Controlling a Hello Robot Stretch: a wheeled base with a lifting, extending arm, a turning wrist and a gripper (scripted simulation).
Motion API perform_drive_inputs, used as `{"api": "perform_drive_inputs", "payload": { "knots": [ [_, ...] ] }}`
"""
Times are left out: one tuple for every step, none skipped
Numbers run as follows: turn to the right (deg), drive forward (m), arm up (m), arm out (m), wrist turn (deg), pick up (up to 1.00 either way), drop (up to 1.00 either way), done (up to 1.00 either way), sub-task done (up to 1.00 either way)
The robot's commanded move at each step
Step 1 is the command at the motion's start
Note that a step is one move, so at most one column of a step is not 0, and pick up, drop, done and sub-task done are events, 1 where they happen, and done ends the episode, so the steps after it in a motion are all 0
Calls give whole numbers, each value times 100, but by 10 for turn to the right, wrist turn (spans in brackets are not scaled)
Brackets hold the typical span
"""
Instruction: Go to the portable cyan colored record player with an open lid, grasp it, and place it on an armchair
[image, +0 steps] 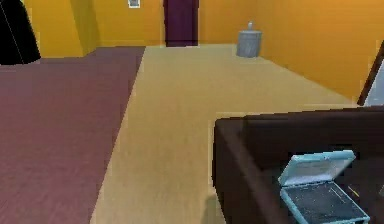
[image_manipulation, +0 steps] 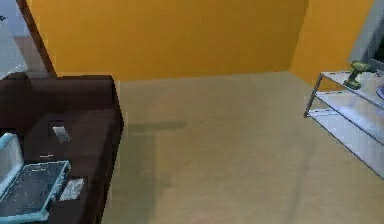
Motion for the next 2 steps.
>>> {"api": "perform_drive_inputs", "payload": {
  "knots": [
    [450, 0, 0, 0, 0, 0, 0, 0, 0],
    [210, 0, 0, 0, 0, 0, 0, 0, 0]
  ]
}}
